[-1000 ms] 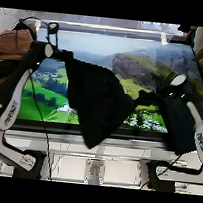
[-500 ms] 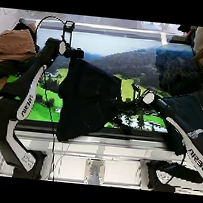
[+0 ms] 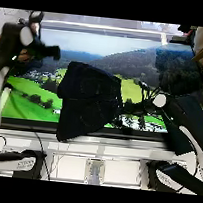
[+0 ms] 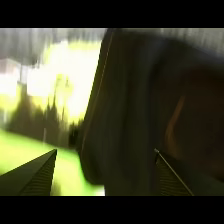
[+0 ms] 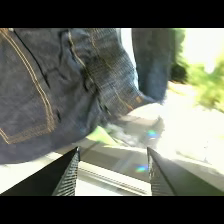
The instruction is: Fold the clothes and pants, and hang the long-sleeved shirts on hangers.
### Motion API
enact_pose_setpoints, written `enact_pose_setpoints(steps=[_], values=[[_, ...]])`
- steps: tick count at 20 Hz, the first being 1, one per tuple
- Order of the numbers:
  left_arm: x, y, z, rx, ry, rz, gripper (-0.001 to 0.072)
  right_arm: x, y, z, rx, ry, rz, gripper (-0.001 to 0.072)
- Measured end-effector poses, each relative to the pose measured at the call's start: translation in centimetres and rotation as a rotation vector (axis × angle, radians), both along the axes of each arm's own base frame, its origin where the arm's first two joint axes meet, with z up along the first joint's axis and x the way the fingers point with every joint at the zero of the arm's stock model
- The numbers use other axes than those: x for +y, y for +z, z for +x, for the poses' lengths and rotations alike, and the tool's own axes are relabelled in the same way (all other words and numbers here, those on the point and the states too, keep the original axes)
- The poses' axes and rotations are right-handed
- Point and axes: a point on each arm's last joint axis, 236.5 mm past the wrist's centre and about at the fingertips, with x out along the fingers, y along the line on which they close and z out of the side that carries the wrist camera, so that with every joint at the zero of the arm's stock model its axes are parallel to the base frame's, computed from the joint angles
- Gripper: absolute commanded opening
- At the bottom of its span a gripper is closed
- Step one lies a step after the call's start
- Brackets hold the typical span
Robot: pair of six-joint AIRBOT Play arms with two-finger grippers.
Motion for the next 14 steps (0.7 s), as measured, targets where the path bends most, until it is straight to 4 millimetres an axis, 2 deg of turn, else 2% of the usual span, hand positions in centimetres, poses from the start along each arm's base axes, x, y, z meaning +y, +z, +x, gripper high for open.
enact_pose_setpoints(steps=[4, 5, 7, 9, 14], values=[[0.4, -5.5, -13.0, 0.143, 0.121, -0.114, 0.0699, -0.9, 0.4, -0.1, -0.029, 0.009, -0.033, 0.048], [0.1, -6.9, -15.8, 0.171, 0.15, -0.16, 0.0699, -1.0, 0.5, -0.1, -0.035, 0.011, -0.036, 0.048], [-1.0, -9.3, -20.1, 0.231, 0.191, -0.258, 0.0699, -1.2, 0.5, -0.1, -0.042, 0.017, -0.044, 0.048], [-2.3, -11.2, -23.4, 0.292, 0.218, -0.345, 0.0699, -1.3, 0.5, -0.1, -0.046, 0.021, -0.046, 0.048], [-3.4, -14.9, -28.6, 0.473, 0.276, -0.399, 0.0699, -1.3, 0.6, 0.0, -0.057, 0.033, -0.051, 0.048]])
